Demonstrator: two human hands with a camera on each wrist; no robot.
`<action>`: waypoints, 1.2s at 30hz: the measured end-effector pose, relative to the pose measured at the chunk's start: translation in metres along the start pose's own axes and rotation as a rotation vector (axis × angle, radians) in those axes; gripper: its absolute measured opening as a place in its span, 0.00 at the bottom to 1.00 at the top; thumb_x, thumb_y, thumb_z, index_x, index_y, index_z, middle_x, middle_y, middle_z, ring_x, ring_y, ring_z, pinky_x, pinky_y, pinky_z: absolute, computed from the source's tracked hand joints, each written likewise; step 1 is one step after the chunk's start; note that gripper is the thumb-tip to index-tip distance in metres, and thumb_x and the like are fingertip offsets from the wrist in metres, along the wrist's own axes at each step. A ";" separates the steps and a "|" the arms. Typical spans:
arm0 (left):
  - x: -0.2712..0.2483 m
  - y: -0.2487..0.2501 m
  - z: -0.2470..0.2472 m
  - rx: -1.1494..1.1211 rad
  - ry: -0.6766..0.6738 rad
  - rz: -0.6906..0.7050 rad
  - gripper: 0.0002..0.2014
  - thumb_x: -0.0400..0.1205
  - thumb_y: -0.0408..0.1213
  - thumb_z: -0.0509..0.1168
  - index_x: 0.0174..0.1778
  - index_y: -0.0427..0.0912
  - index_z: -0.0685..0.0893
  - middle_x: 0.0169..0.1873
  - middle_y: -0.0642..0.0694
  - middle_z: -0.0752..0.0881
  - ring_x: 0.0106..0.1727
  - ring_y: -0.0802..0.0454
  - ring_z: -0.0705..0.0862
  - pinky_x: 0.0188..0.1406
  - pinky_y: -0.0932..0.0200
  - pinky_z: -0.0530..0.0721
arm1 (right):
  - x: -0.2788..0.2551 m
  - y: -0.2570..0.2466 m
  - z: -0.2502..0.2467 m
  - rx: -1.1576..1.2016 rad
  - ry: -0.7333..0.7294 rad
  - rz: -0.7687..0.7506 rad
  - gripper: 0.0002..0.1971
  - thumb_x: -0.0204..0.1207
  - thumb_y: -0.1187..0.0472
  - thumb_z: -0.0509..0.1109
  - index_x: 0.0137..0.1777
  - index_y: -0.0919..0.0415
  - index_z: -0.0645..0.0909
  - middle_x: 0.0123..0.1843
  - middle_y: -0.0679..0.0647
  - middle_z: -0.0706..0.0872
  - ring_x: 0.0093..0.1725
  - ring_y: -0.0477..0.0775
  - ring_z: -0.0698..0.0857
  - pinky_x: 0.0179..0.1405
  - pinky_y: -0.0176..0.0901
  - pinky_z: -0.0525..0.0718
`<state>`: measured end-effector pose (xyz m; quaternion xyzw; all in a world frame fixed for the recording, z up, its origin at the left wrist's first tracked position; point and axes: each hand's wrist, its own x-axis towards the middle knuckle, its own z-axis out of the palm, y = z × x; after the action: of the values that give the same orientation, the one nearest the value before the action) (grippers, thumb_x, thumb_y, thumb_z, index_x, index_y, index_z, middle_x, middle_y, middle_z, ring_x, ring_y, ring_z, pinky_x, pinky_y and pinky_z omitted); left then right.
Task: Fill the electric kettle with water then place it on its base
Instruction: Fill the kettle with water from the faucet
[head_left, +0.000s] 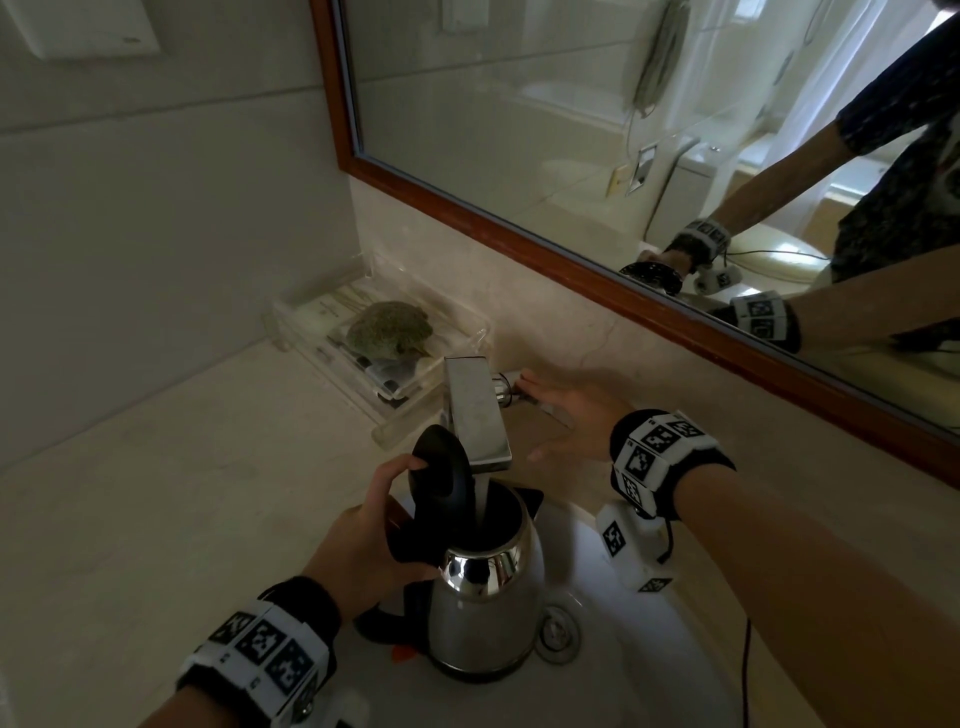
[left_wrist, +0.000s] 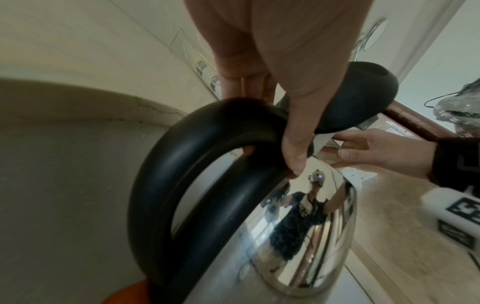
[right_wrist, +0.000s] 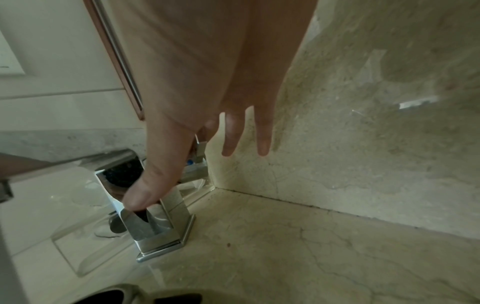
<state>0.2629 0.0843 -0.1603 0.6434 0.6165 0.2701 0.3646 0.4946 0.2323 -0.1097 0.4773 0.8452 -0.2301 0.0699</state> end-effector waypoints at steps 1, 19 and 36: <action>0.000 0.000 0.000 -0.004 0.000 -0.002 0.47 0.61 0.35 0.80 0.59 0.74 0.54 0.35 0.46 0.86 0.39 0.52 0.86 0.40 0.65 0.83 | 0.000 0.000 0.000 0.007 0.002 -0.002 0.47 0.70 0.46 0.74 0.82 0.49 0.48 0.85 0.43 0.47 0.83 0.51 0.56 0.82 0.50 0.61; -0.001 -0.003 0.001 -0.013 -0.007 -0.009 0.48 0.61 0.36 0.80 0.60 0.75 0.52 0.36 0.45 0.86 0.40 0.52 0.86 0.43 0.59 0.84 | 0.000 0.000 0.002 0.019 0.013 -0.005 0.46 0.71 0.47 0.73 0.82 0.50 0.49 0.85 0.43 0.47 0.83 0.50 0.57 0.82 0.45 0.58; 0.000 -0.005 0.002 -0.020 0.007 0.012 0.46 0.61 0.37 0.80 0.61 0.71 0.55 0.33 0.49 0.86 0.40 0.59 0.85 0.34 0.76 0.80 | -0.001 -0.001 0.001 0.019 0.027 -0.016 0.46 0.71 0.48 0.74 0.82 0.50 0.49 0.85 0.44 0.47 0.83 0.49 0.56 0.80 0.41 0.56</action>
<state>0.2618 0.0841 -0.1656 0.6425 0.6111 0.2809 0.3672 0.4942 0.2302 -0.1099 0.4743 0.8476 -0.2322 0.0522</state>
